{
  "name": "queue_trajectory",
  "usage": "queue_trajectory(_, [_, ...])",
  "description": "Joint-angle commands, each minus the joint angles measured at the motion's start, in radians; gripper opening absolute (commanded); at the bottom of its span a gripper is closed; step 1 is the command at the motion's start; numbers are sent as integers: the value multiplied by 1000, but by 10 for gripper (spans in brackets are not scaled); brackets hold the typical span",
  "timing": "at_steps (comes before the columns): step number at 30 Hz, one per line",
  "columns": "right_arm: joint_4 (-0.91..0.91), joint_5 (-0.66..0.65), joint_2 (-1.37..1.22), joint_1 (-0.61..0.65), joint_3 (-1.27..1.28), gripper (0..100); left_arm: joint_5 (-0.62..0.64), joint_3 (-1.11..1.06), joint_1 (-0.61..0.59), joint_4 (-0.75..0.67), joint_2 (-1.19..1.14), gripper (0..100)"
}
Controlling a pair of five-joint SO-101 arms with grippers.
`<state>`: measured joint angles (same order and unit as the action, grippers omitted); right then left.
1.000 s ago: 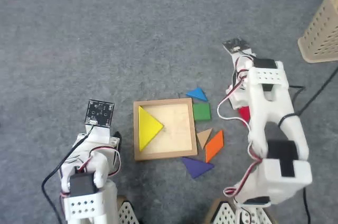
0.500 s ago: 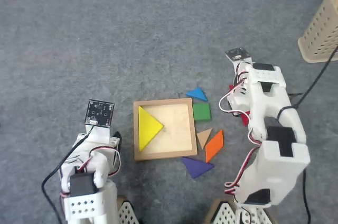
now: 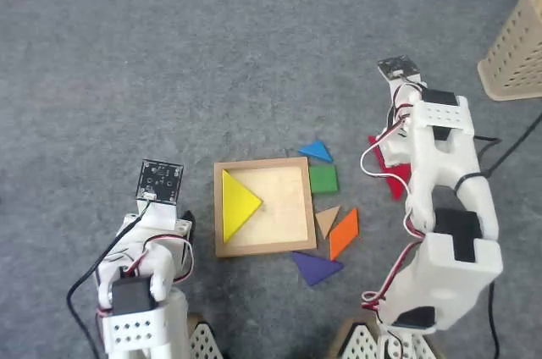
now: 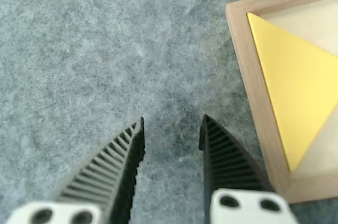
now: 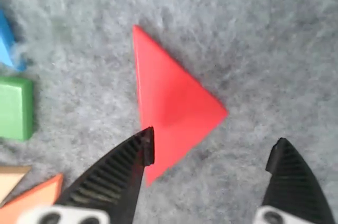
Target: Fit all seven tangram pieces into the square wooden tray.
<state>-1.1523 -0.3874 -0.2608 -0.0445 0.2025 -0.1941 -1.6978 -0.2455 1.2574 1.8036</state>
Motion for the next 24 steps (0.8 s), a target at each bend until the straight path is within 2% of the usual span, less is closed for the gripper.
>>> queue_trajectory(1, [27,-9,-53,-15,-71,333,-5,12,2,5,6,168])
queue_trajectory(14, [27,-84,-97,81,21,333,-5,12,2,5,6,168])
queue_trajectory(24, [85,-89,12,104,153,333,-5,12,2,5,6,168])
